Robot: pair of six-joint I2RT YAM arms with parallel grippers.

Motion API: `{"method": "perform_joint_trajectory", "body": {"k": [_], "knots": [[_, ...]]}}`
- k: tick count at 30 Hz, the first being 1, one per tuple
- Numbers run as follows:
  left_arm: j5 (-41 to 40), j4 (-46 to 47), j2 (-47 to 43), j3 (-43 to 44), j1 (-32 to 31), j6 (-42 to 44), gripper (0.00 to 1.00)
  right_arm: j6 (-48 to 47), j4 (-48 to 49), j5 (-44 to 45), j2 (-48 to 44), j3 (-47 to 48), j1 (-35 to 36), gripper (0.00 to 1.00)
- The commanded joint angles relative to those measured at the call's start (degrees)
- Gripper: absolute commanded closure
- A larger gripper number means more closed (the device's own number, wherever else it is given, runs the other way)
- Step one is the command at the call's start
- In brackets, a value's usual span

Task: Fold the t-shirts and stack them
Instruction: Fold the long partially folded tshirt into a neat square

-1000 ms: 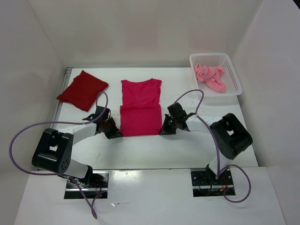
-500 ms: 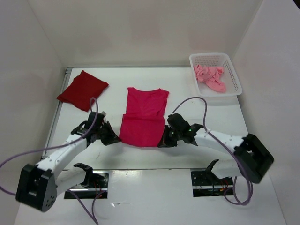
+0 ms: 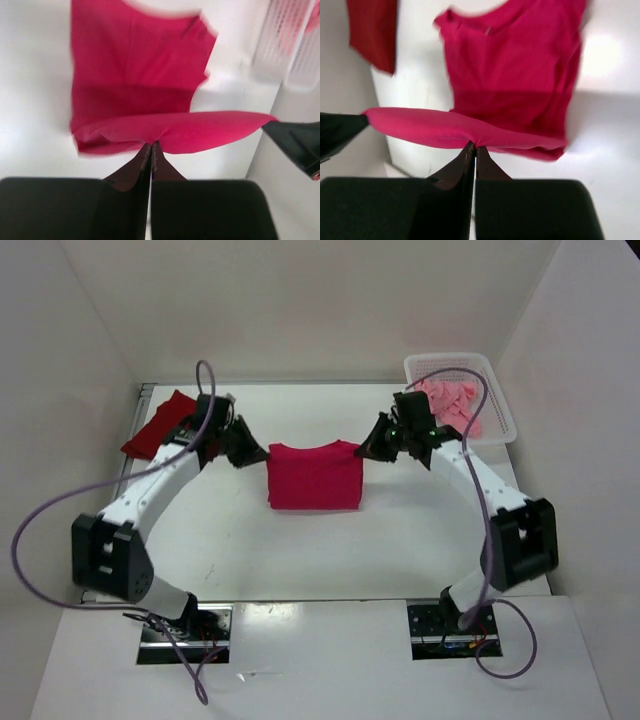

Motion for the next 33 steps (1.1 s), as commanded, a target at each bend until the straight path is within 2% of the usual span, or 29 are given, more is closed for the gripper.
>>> {"method": "perform_joint_trajectory", "body": {"k": [1, 2, 7, 8, 12, 15, 17, 18, 19, 21, 22, 23, 24, 25, 29, 33], "knots": [[-4.29, 6.21, 10.83, 9.60, 0.60, 4.24, 1.00, -7.45, 0.32, -0.65, 9.05, 8.54, -4.10, 1.00], [-5.52, 6.22, 16.25, 13.62, 0.60, 4.24, 1.00, -7.46, 0.32, 0.13, 14.29, 12.57, -4.10, 1.00], [-8.60, 8.77, 31.65, 20.07, 3.23, 4.25, 1.00, -9.74, 0.59, 1.63, 28.38, 23.66, -5.42, 1.00], [-8.61, 9.38, 33.08, 20.95, 3.23, 4.24, 1.00, -10.44, 0.58, 1.63, 32.76, 27.60, -5.42, 1.00], [-10.99, 9.39, 36.08, 24.56, 4.29, 3.19, 1.00, -10.45, -0.12, 1.10, 38.94, 34.83, -5.42, 1.00], [-12.48, 10.52, 35.13, 25.18, 5.51, 1.52, 1.00, -10.45, -1.87, 0.58, 41.93, 41.33, -5.42, 0.96], [-12.48, 11.14, 34.59, 25.18, 6.13, 0.82, 0.99, -10.45, -2.40, -0.04, 42.73, 44.76, -5.42, 0.80], [-12.48, 11.14, 34.07, 24.48, 6.65, 0.82, 0.92, -10.45, -2.41, -0.56, 42.74, 45.30, -5.42, 0.73], [-11.70, 12.19, 32.76, 23.69, 7.36, 0.21, 0.85, -10.45, -2.41, -0.57, 41.95, 45.30, -5.42, 0.62], [-10.46, 15.34, 29.60, 19.93, 8.06, 0.20, 0.67, -10.98, -2.93, -0.57, 39.85, 44.69, -5.42, 0.58], [-9.85, 15.36, 28.62, 19.04, 8.07, 0.20, 0.55, -10.98, -2.93, -0.57, 38.88, 43.29, -5.42, 0.58], [-9.84, 16.06, 27.74, 18.33, 8.07, 0.72, 0.51, -11.50, -2.41, -0.57, 37.82, 41.97, -4.90, 0.58], [-8.10, 16.76, 26.17, 16.50, 8.07, 0.73, 0.48, -11.50, -1.80, -0.57, 35.64, 38.66, -4.03, 0.62], [-8.09, 16.77, 25.46, 15.43, 6.07, 0.73, 0.48, -11.50, -1.01, -0.57, 34.57, 36.71, -3.49, 0.73], [-6.51, 20.89, 23.43, 7.88, -2.02, 0.04, 0.54, -10.18, 3.04, -3.03, 33.07, 28.87, 0.28, 0.99], [-2.72, 25.81, 22.90, -2.66, -5.64, -3.05, 0.57, -8.08, 7.25, -4.43, 33.07, 20.62, 2.05, 1.00]]}}
